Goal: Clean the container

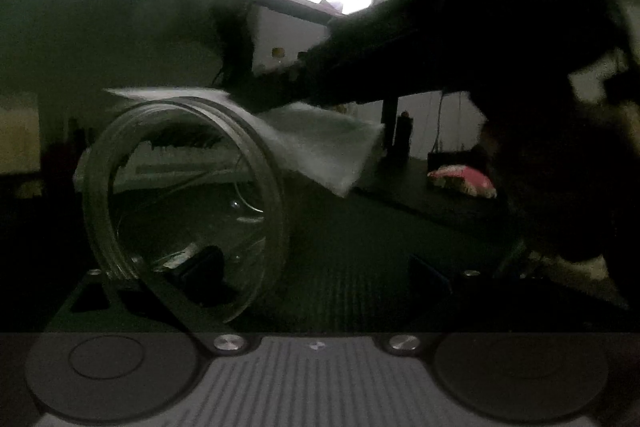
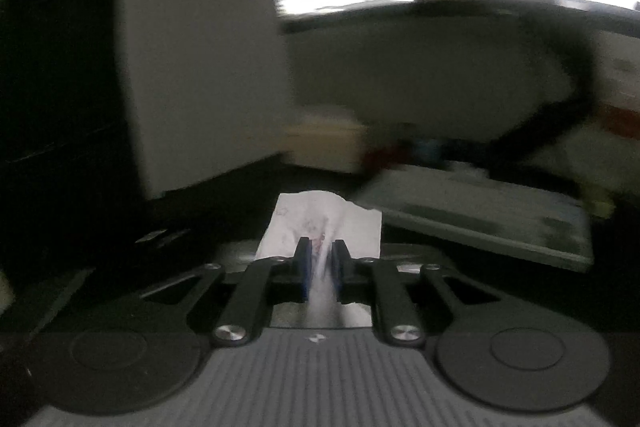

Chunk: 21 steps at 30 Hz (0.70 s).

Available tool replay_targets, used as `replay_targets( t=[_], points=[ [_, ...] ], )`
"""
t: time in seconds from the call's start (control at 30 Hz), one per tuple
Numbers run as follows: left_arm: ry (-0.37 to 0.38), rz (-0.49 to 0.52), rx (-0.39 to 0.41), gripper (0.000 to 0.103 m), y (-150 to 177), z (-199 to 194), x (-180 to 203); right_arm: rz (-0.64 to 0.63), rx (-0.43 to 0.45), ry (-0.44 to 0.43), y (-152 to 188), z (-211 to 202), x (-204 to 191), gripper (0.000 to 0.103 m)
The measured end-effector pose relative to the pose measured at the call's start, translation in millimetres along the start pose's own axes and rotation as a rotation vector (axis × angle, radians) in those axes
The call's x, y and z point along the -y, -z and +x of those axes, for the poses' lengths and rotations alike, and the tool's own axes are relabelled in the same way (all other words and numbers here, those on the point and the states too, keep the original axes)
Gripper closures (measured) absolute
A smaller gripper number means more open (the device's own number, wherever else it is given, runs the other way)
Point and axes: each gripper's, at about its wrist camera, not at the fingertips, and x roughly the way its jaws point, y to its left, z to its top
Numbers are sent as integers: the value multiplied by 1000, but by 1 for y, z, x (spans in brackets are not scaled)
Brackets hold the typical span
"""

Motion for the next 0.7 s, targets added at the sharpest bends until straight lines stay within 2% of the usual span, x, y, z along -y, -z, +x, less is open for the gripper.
replay_targets(
  t=[0.03, 0.1, 0.2, 0.23, 0.27, 0.33, 0.43, 0.5, 0.6, 0.7],
  points=[
    [1, -13, -5, 3, -2, 0, -2, -16, -5, 0, -2, 2, 0, 90],
    [3, -37, -16, 3, -5, -1, -4, 32, -22, 11, -6, 5, 14, 89],
    [-12, -37, -29, 3, -8, -1, -4, 125, -43, 97, -9, 11, 46, 88],
    [-16, -37, -30, 3, -8, -1, -4, 143, -47, 113, -10, 12, 52, 83],
    [-21, -37, -31, 3, -9, 0, -4, 144, -48, 110, -10, 11, 52, 83],
    [-24, -40, -33, 3, -9, 1, -4, 124, -44, 77, -8, 8, 43, 83],
    [-23, -49, -34, 3, -9, 1, -4, 75, -32, -42, -4, 0, 22, 83],
    [-23, -62, -35, 3, -10, 1, -7, 23, -25, -64, -1, -2, 11, 82],
    [-23, -75, -34, 3, -11, 0, -8, 62, -21, -39, -1, 2, 21, 82],
    [-31, -82, -35, 3, -12, 0, -9, 124, -16, 50, -4, 12, 42, 79]
  ],
)
